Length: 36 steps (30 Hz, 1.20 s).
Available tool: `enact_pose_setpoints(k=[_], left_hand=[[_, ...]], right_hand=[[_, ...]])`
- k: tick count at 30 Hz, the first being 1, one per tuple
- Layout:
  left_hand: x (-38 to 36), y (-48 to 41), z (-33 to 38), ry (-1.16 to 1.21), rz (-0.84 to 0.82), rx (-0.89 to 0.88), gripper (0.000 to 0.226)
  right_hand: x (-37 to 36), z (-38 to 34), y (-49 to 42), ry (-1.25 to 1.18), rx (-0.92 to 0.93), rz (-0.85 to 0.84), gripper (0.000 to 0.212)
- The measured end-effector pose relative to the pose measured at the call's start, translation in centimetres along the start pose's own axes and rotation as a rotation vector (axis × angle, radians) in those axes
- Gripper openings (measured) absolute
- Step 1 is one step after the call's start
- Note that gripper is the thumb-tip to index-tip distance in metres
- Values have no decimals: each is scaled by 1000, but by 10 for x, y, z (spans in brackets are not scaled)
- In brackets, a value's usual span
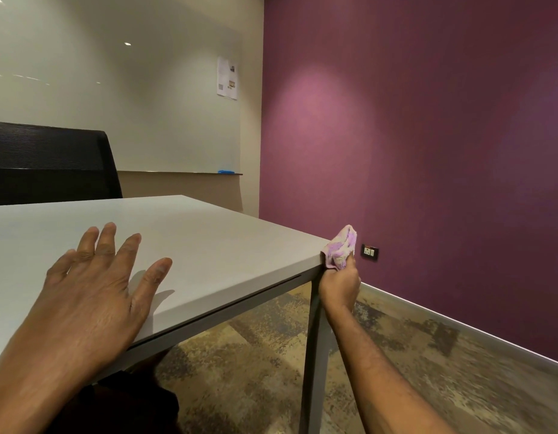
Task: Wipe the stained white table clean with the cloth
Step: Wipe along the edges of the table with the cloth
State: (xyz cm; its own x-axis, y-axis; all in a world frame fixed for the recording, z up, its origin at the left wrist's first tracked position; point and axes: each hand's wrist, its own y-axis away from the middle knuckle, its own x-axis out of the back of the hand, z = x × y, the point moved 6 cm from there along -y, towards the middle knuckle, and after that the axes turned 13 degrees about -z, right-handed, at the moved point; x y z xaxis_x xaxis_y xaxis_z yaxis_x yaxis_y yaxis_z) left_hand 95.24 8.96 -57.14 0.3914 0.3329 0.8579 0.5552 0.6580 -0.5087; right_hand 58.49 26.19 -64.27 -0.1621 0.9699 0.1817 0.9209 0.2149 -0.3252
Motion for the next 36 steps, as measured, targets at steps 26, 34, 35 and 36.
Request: enact_pose_setpoints(k=[26, 34, 35, 36], left_hand=[[4, 1, 6, 22, -98, 36, 106], [3, -1, 3, 70, -116, 45, 107], [4, 0, 3, 81, -118, 44, 108], [5, 0, 4, 97, -122, 41, 108]], right_hand=[[-10, -33, 80, 120, 112, -175, 76], [-23, -70, 146, 165, 242, -315, 90], [-24, -74, 153, 165, 251, -322, 90], [-26, -78, 160, 167, 259, -333, 90]])
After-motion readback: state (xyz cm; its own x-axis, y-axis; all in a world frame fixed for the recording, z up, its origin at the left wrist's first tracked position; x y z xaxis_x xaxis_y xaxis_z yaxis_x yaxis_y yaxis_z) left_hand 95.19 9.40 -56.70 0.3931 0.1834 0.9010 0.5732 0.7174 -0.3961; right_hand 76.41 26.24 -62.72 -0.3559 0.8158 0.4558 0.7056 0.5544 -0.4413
